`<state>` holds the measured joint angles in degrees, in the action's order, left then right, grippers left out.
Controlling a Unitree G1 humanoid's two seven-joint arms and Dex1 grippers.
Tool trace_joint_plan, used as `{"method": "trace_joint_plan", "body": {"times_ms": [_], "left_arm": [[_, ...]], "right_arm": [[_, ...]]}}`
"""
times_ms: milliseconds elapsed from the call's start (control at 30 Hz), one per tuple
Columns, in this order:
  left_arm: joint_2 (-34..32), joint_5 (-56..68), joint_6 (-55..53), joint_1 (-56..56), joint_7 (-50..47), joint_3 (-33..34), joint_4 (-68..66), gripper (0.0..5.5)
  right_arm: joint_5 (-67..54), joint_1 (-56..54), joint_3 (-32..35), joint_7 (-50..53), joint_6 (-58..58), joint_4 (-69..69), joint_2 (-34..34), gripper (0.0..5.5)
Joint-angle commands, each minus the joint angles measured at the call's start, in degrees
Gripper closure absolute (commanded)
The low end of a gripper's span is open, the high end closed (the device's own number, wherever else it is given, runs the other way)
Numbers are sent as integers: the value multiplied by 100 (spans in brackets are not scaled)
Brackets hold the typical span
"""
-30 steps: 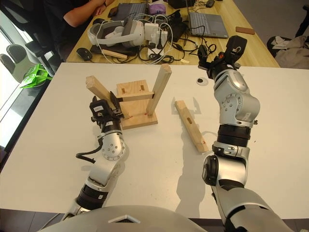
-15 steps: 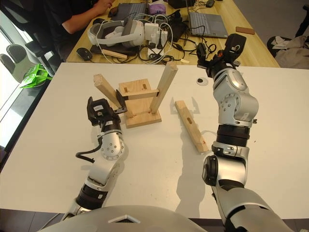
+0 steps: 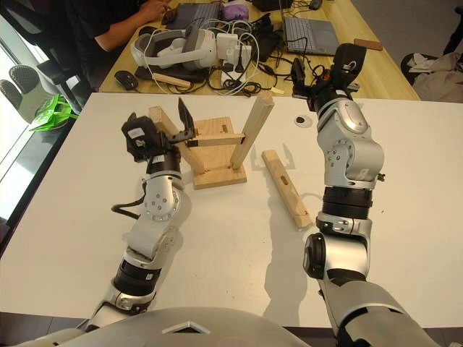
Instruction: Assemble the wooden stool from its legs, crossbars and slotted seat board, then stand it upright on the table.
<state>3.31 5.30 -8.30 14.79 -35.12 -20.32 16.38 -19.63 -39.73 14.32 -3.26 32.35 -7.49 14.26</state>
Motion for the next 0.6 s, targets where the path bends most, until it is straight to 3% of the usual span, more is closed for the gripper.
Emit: {"method": "trace_joint_plan", "body": {"times_ms": [33, 200, 333, 467, 600], "left_arm": [[801, 73, -160, 16, 60, 92, 103, 11], [800, 63, -232, 53, 144, 125, 74, 11], [790, 138, -269, 34, 176, 290, 73, 11], [643, 170, -327, 38, 175, 602, 265, 11], [472, 183, -415, -49, 158, 1084, 538, 11]], "right_arm": [[130, 24, -84, -72, -93, 66, 60, 78], [126, -238, -43, -201, -704, 355, 19, 78], [-743, -746, 21, -702, -1104, 1234, -325, 78], [-1748, -558, -279, -754, -217, 2266, -611, 78], [-2223, 772, -855, -102, 753, 3587, -959, 78]]}}
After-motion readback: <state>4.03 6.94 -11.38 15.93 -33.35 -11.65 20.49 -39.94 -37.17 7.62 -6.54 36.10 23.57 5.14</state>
